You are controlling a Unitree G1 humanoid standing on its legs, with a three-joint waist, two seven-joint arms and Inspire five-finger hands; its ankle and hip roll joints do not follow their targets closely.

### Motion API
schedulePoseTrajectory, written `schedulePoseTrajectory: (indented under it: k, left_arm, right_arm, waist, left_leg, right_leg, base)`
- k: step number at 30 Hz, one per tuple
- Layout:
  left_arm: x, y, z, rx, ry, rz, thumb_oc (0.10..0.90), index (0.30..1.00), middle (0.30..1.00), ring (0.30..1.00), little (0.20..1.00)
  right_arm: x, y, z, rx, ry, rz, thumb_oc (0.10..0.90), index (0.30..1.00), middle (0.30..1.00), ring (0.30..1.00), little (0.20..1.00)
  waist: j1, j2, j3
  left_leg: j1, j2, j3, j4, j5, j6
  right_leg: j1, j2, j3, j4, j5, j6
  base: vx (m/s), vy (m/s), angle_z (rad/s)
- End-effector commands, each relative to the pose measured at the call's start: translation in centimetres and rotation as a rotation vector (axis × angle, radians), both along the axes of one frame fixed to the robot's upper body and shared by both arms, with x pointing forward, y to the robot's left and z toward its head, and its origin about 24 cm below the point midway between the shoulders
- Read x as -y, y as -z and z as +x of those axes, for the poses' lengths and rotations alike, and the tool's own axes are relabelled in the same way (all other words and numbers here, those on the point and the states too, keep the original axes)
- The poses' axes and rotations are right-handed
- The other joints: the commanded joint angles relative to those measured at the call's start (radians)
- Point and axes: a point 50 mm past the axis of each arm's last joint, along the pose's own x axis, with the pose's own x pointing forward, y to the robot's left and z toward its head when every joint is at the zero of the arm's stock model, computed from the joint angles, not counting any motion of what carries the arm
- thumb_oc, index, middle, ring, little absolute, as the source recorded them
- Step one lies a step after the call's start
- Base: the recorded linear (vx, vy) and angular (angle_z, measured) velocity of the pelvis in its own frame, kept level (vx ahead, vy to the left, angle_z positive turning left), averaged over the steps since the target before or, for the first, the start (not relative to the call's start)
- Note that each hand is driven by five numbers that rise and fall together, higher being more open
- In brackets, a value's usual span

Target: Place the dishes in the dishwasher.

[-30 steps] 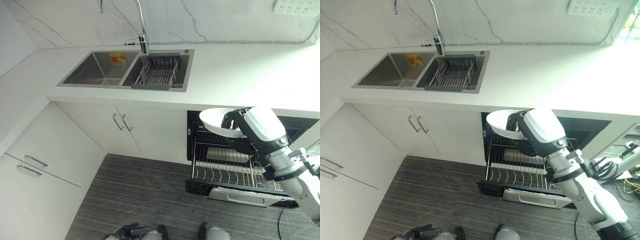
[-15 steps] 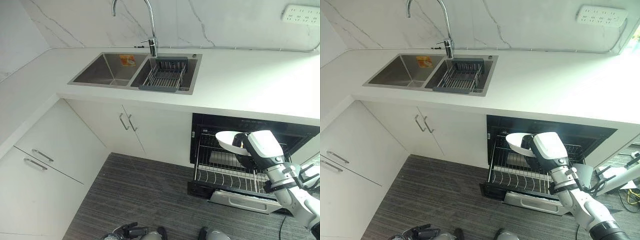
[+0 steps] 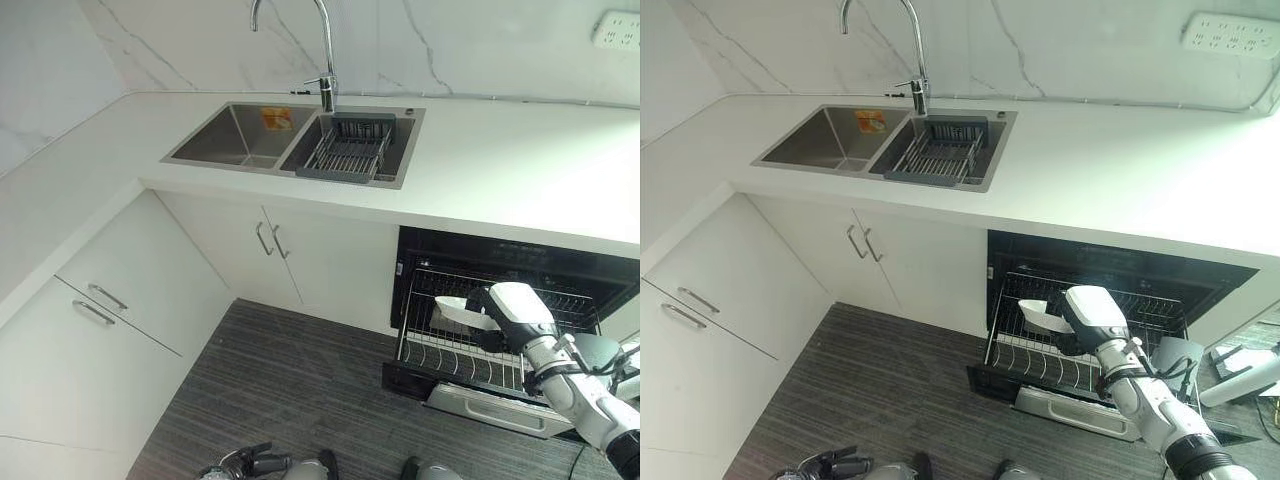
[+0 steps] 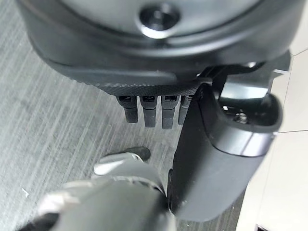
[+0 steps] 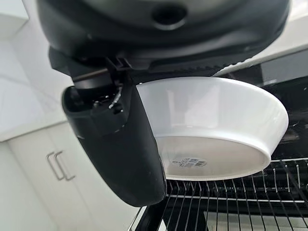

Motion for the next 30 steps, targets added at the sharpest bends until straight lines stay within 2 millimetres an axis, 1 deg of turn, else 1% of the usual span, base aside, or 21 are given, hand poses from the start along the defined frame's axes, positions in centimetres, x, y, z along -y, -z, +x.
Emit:
schedulePoseTrajectory:
  k: [1, 2, 4, 9, 11, 15, 16, 20, 21, 22, 23, 26, 30]
  left_arm:
    - [-3.5, 0.4, -9.0, -0.339, 0.107, 0.134, 0.800, 0.900, 0.900, 0.900, 0.900]
    - [-3.7, 0.4, -9.1, -0.339, 0.104, 0.136, 0.800, 0.900, 0.900, 0.900, 0.900]
    - [-4.0, 0.3, -9.3, -0.343, 0.092, 0.141, 0.800, 0.900, 0.900, 0.900, 0.900]
    - [-4.4, 0.2, -9.2, -0.342, 0.095, 0.148, 0.800, 0.900, 0.900, 0.900, 0.900]
    - [-4.4, 0.2, -9.5, -0.348, 0.100, 0.152, 0.800, 0.900, 0.900, 0.900, 0.900]
    - [-4.4, 0.2, -9.9, -0.360, 0.110, 0.158, 0.800, 0.900, 0.900, 0.900, 0.900]
    - [-4.4, 0.2, -10.1, -0.362, 0.107, 0.161, 0.800, 0.900, 0.900, 0.900, 0.900]
    - [-4.3, 0.3, -10.2, -0.358, 0.110, 0.163, 0.800, 0.900, 0.900, 0.900, 0.900]
    - [-4.2, 0.3, -10.1, -0.357, 0.112, 0.163, 0.800, 0.900, 0.900, 0.900, 0.900]
    - [-3.8, 0.4, -10.1, -0.355, 0.116, 0.164, 0.800, 0.900, 0.900, 0.900, 0.900]
    - [-3.5, 0.5, -10.2, -0.351, 0.117, 0.163, 0.800, 0.900, 0.900, 0.900, 0.900]
    - [-3.0, 0.6, -10.4, -0.348, 0.112, 0.160, 0.800, 0.900, 0.900, 0.900, 0.900]
    - [-2.8, 0.7, -10.6, -0.349, 0.103, 0.155, 0.800, 0.900, 0.900, 0.900, 0.900]
  right_arm:
    - [-2.3, -6.0, 4.4, 0.249, -0.063, 0.129, 0.400, 0.300, 0.300, 0.300, 0.300]
    - [-2.3, -5.5, 4.7, 0.198, -0.037, 0.169, 0.400, 0.300, 0.300, 0.300, 0.300]
    - [-2.1, -4.6, 4.9, 0.151, -0.016, 0.185, 0.400, 0.300, 0.300, 0.300, 0.300]
    - [-1.8, -4.3, 5.6, 0.120, 0.014, 0.157, 0.400, 0.300, 0.300, 0.300, 0.300]
    - [-1.3, -4.1, 5.9, 0.109, 0.058, 0.156, 0.400, 0.300, 0.300, 0.300, 0.300]
    - [-0.8, -4.1, 6.3, 0.111, 0.079, 0.114, 0.400, 0.300, 0.300, 0.300, 0.300]
    - [-0.2, -4.5, 6.5, 0.131, 0.096, 0.077, 0.400, 0.300, 0.300, 0.300, 0.300]
    - [0.6, -4.9, 6.7, 0.169, 0.132, 0.038, 0.400, 0.300, 0.300, 0.300, 0.300]
    - [0.8, -5.1, 6.8, 0.178, 0.144, 0.028, 0.400, 0.300, 0.300, 0.300, 0.300]
    - [1.4, -5.3, 6.9, 0.188, 0.178, 0.010, 0.400, 0.300, 0.300, 0.300, 0.300]
    - [2.1, -5.2, 6.8, 0.188, 0.215, 0.011, 0.400, 0.300, 0.300, 0.300, 0.300]
    - [2.9, -5.0, 6.5, 0.181, 0.264, 0.023, 0.400, 0.300, 0.300, 0.300, 0.300]
    - [3.8, -4.0, 5.7, 0.148, 0.311, 0.023, 0.400, 0.300, 0.300, 0.300, 0.300]
  waist:
    - [0.029, -0.030, 0.022]
    - [0.033, -0.029, 0.023]
    - [0.043, -0.027, 0.022]
    - [0.060, -0.025, 0.020]
    - [0.069, -0.022, 0.022]
    - [0.082, -0.016, 0.025]
    - [0.090, -0.009, 0.030]
    - [0.099, 0.001, 0.038]
    - [0.101, 0.003, 0.041]
    - [0.108, 0.010, 0.048]
    - [0.111, 0.014, 0.054]
    - [0.112, 0.019, 0.058]
    - [0.109, 0.024, 0.059]
  left_leg:
    - [-0.006, 0.041, -0.054, 0.063, -0.149, -0.059]
    - [-0.006, 0.040, -0.056, 0.063, -0.147, -0.060]
    - [-0.004, 0.039, -0.059, 0.063, -0.145, -0.063]
    - [0.000, 0.040, -0.065, 0.063, -0.141, -0.067]
    - [0.001, 0.039, -0.070, 0.063, -0.138, -0.069]
    - [-0.002, 0.036, -0.076, 0.063, -0.132, -0.071]
    - [-0.007, 0.035, -0.081, 0.063, -0.127, -0.073]
    - [-0.016, 0.032, -0.088, 0.063, -0.119, -0.075]
    - [-0.019, 0.031, -0.090, 0.063, -0.116, -0.075]
    - [-0.027, 0.028, -0.094, 0.063, -0.111, -0.075]
    - [-0.034, 0.027, -0.096, 0.063, -0.107, -0.076]
    - [-0.041, 0.028, -0.096, 0.063, -0.103, -0.077]
    - [-0.044, 0.029, -0.095, 0.063, -0.102, -0.077]
  right_leg:
    - [0.118, -0.040, 0.017, -0.124, -0.038, 0.165]
    - [0.119, -0.041, 0.014, -0.124, -0.038, 0.163]
    - [0.127, -0.044, 0.006, -0.124, -0.040, 0.162]
    - [0.141, -0.049, -0.012, -0.124, -0.042, 0.159]
    - [0.149, -0.052, -0.024, -0.124, -0.043, 0.158]
    - [0.153, -0.055, -0.035, -0.124, -0.043, 0.156]
    - [0.154, -0.059, -0.042, -0.124, -0.042, 0.155]
    - [0.152, -0.064, -0.051, -0.124, -0.038, 0.155]
    - [0.151, -0.065, -0.052, -0.124, -0.036, 0.154]
    - [0.146, -0.068, -0.056, -0.124, -0.033, 0.154]
    - [0.142, -0.070, -0.060, -0.124, -0.030, 0.154]
    - [0.140, -0.072, -0.061, -0.124, -0.031, 0.152]
    - [0.138, -0.073, -0.058, -0.124, -0.030, 0.153]
  base:
    - [0.01, -0.004, 0.07]
    - [0.01, 0.003, 0.03]
    - [0.02, -0.002, 0.00]
    - [0.03, -0.022, 0.15]
    - [0.04, -0.044, 0.18]
    - [0.02, -0.036, 0.07]
    - [0.02, -0.046, 0.09]
    - [0.00, -0.029, 0.11]
    - [-0.03, -0.048, 0.12]
    - [-0.05, -0.065, 0.14]
    - [-0.05, -0.057, 0.15]
    - [-0.02, -0.020, 0.13]
    - [0.00, -0.002, 0.02]
